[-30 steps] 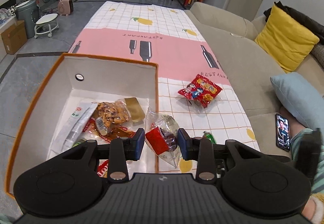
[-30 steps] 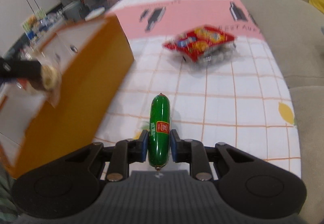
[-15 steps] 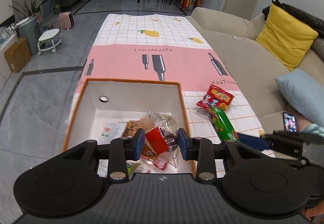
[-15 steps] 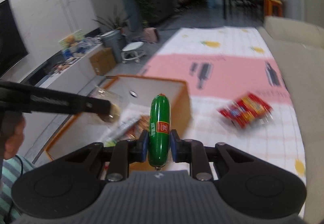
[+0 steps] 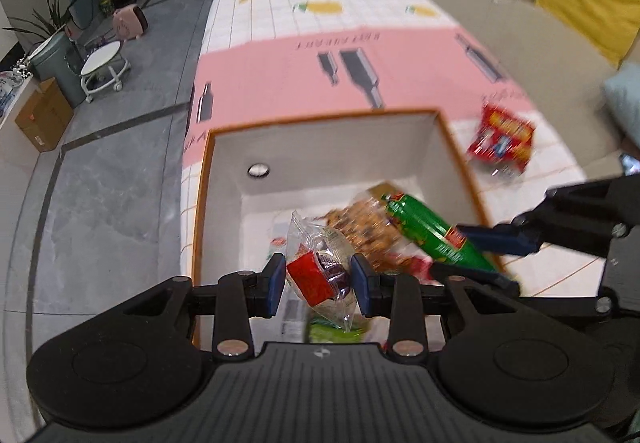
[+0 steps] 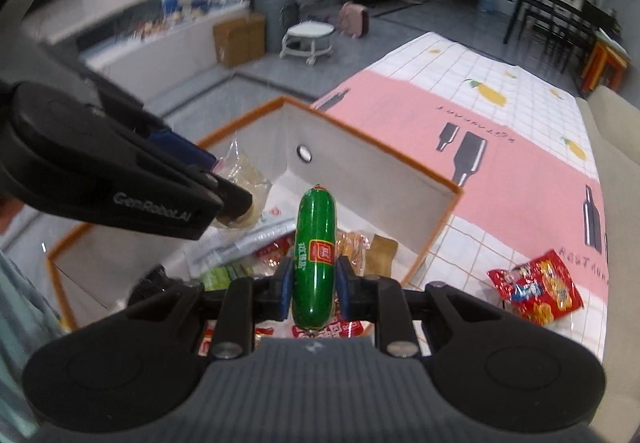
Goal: Organize snacks
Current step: 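Carry the red packet and green sausage over the box with both tools, then open both tools to drop the red packet and sausage into the box, then withdraw both tools from the box toward the red snack bag and clear packet, then grasp the red snack bag with the left tool, then grasp the clear packet of white round snacks with the right tool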
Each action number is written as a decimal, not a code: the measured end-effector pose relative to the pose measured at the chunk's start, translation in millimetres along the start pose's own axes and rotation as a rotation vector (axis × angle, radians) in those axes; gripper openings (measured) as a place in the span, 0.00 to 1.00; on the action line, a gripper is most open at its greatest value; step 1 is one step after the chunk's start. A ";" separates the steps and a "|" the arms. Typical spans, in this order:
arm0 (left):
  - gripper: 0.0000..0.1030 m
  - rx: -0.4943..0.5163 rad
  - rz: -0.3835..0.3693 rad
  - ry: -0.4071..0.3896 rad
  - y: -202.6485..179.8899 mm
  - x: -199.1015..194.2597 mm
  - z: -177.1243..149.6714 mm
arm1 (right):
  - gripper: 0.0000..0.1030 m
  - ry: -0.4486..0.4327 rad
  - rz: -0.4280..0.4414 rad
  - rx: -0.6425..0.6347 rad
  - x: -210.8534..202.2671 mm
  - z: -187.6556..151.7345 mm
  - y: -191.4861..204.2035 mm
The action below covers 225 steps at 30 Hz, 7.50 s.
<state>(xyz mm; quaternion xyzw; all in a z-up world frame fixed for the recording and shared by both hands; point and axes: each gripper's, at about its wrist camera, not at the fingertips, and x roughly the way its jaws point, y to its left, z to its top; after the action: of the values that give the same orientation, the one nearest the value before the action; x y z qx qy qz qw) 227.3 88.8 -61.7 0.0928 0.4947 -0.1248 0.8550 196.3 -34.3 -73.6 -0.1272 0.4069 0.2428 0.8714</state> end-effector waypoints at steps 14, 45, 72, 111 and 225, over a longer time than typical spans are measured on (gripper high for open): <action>0.38 0.005 -0.002 0.092 5.5 37.2 -18.2 | 0.18 0.089 -0.050 -0.301 51.1 -3.2 34.8; 0.65 -0.029 -0.003 0.072 5.6 31.3 -25.6 | 0.54 0.131 -0.059 -0.349 55.7 -15.2 46.5; 0.75 -0.018 -0.014 -0.150 -43.4 -52.0 -20.5 | 0.93 -0.164 -0.090 -0.030 -68.1 -47.2 -19.3; 0.86 0.263 -0.199 -0.075 -196.8 89.8 92.1 | 0.51 -0.035 -0.302 0.220 23.4 -125.1 -216.2; 0.80 -0.142 -0.157 0.217 -192.3 83.1 -40.0 | 0.06 0.390 0.074 0.092 -37.6 -212.8 -122.3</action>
<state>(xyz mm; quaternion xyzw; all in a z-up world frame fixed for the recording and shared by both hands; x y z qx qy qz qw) 175.5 -93.0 -160.4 0.0061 0.5974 -0.1453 0.7886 102.3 -239.4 -177.0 -0.1167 0.5829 0.2264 0.7716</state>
